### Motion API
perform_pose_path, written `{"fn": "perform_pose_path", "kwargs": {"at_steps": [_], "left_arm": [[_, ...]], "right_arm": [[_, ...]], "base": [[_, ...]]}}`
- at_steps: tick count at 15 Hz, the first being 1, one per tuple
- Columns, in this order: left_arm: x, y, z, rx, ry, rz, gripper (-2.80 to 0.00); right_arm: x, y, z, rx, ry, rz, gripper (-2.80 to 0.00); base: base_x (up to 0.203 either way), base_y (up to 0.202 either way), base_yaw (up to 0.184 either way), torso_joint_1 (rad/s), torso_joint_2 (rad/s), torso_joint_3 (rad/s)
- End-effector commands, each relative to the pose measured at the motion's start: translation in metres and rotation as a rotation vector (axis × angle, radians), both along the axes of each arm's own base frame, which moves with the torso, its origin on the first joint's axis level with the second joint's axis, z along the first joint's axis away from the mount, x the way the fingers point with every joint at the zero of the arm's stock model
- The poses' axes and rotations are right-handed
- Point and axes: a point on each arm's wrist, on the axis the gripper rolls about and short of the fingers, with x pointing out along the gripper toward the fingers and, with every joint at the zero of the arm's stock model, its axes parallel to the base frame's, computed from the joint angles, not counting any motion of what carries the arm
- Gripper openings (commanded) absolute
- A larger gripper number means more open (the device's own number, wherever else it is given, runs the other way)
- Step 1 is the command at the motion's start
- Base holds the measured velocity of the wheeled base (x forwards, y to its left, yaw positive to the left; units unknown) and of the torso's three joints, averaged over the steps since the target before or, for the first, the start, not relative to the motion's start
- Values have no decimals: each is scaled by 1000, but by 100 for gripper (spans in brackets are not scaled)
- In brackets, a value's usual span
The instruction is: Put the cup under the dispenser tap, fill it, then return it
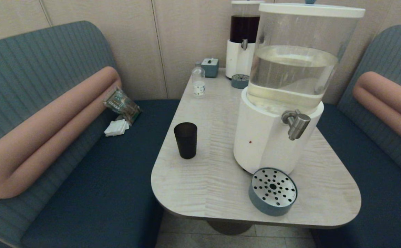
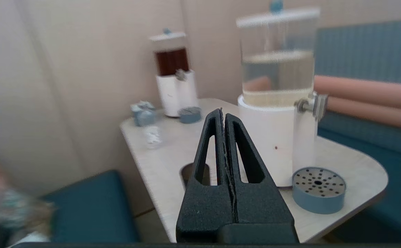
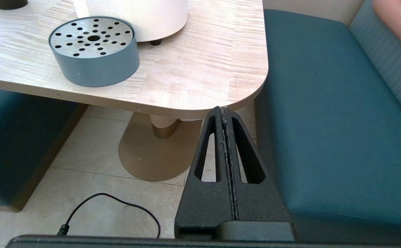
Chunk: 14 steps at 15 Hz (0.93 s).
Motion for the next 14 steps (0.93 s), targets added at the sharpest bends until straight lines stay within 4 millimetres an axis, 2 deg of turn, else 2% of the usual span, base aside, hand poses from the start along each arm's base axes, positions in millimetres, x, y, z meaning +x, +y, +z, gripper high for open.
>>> {"fn": "perform_pose_path", "kwargs": {"at_steps": [1, 4, 6, 8, 9, 12, 14], "left_arm": [[-60, 13, -2, 0, 11, 41, -280], [-88, 8, 2, 1, -42, 204, -280], [-103, 7, -14, 12, -85, 197, -280], [-110, 6, -41, 24, -76, 183, -280], [-108, 6, -56, 35, -41, 178, -280], [-77, 6, -107, 66, 131, 185, -280], [-61, 7, -139, 95, 211, 250, -280]], "right_arm": [[0, 0, 0, -1, -1, 0, -280], [0, 0, 0, -1, -1, 0, -280], [0, 0, 0, -1, -1, 0, -280], [0, 0, 0, -1, -1, 0, -280], [0, 0, 0, -1, -1, 0, -280], [0, 0, 0, -1, -1, 0, -280], [0, 0, 0, -1, -1, 0, -280]], "base": [[0, 0, 0, 0, 0, 0], [0, 0, 0, 0, 0, 0], [0, 0, 0, 0, 0, 0], [0, 0, 0, 0, 0, 0], [0, 0, 0, 0, 0, 0], [0, 0, 0, 0, 0, 0], [0, 0, 0, 0, 0, 0]]}}
